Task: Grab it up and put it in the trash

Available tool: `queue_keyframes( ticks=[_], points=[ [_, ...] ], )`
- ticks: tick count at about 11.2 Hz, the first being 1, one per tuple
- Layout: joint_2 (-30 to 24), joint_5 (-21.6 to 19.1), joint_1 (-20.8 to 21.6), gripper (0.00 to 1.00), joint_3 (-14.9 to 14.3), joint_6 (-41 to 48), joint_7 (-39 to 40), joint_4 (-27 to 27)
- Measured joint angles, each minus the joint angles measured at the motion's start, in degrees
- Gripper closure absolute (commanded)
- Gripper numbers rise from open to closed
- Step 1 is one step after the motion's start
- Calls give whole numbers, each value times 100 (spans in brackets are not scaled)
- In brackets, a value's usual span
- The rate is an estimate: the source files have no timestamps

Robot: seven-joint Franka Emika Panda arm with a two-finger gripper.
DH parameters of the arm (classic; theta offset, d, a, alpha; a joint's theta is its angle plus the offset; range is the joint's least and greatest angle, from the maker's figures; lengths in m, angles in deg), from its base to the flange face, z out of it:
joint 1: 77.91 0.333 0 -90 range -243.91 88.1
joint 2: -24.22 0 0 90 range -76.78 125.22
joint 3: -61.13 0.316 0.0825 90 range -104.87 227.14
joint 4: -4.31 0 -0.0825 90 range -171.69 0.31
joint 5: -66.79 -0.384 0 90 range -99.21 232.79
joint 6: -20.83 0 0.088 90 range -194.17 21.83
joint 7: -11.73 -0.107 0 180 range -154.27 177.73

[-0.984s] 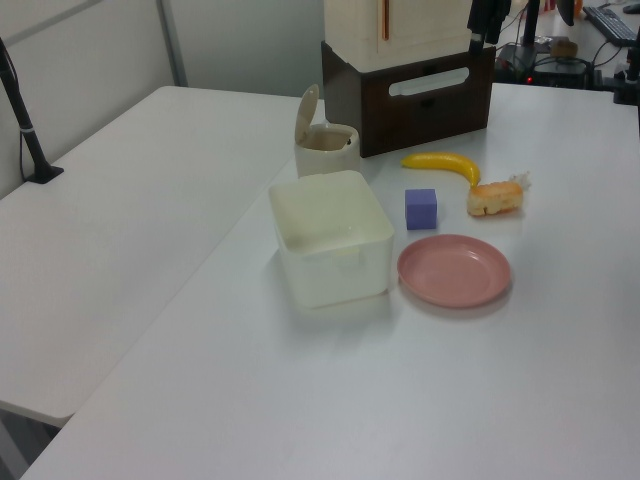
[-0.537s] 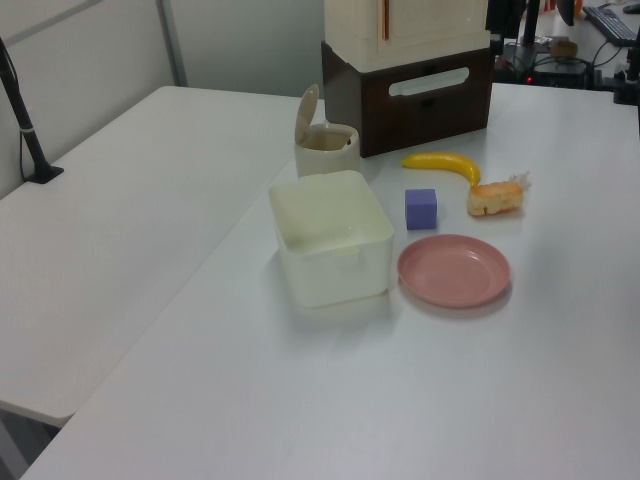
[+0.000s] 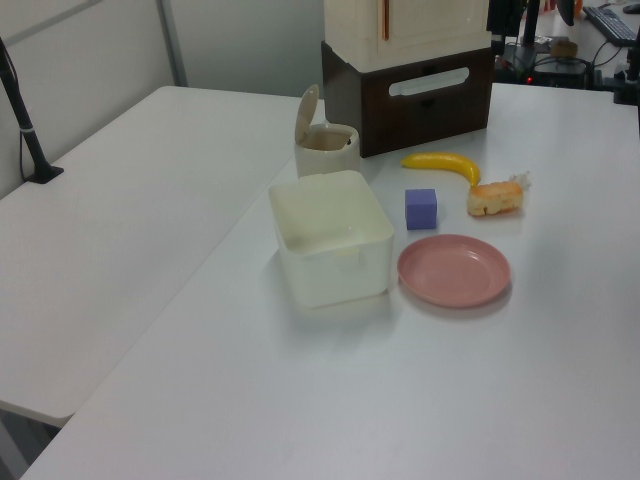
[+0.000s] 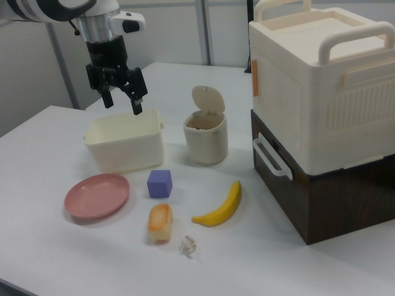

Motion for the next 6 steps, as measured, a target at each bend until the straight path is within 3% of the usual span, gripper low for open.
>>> queue_keyframes(
  ticks=[6],
  points=[
    [0, 122, 9, 0, 2, 0, 0, 26]
  ],
)
